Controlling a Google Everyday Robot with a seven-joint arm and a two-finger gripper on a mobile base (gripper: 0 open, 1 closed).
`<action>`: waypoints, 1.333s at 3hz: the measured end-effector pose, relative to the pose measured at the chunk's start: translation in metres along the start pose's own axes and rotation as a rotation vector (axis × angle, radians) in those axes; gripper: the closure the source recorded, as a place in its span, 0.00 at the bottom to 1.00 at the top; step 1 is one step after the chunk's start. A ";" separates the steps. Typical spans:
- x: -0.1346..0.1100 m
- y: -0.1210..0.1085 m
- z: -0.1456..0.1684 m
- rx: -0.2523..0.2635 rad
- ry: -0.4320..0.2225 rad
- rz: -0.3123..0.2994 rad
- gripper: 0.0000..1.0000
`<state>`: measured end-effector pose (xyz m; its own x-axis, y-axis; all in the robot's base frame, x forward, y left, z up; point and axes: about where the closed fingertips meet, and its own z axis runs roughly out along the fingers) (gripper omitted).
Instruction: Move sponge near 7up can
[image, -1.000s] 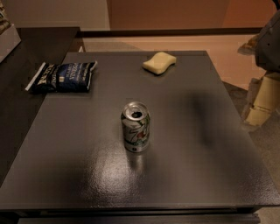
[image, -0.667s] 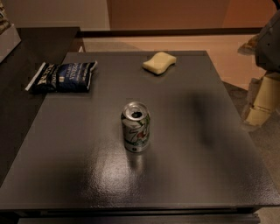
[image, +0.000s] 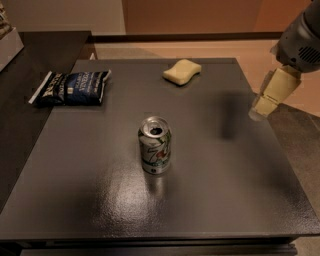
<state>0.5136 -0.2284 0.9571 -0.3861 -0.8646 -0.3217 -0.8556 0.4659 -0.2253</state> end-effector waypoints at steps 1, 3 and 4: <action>-0.015 -0.048 0.027 0.038 -0.070 0.098 0.00; -0.077 -0.124 0.090 0.040 -0.242 0.186 0.00; -0.116 -0.135 0.120 0.034 -0.306 0.182 0.00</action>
Offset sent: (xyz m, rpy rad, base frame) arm 0.1936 0.0094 -0.0271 0.2887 -0.1418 -0.1829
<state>0.7153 -0.1684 0.9140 -0.4057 -0.6728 -0.6187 -0.7686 0.6175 -0.1674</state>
